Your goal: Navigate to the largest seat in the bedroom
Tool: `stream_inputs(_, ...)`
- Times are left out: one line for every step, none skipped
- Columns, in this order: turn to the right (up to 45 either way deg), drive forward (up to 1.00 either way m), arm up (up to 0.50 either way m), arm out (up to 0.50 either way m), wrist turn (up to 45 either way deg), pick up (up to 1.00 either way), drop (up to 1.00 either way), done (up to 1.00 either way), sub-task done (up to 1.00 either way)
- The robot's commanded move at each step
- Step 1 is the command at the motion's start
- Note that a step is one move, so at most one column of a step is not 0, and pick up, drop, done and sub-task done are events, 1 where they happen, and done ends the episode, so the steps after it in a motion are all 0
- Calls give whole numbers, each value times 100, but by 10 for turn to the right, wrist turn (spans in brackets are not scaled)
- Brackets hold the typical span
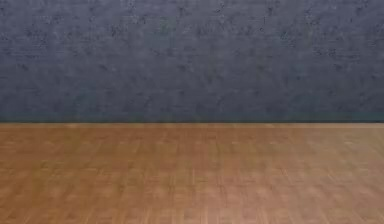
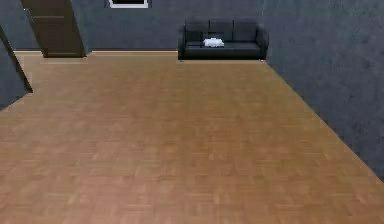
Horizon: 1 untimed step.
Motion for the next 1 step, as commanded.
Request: stream_inputs(-450,0,0,0,0,0,0,0,0)
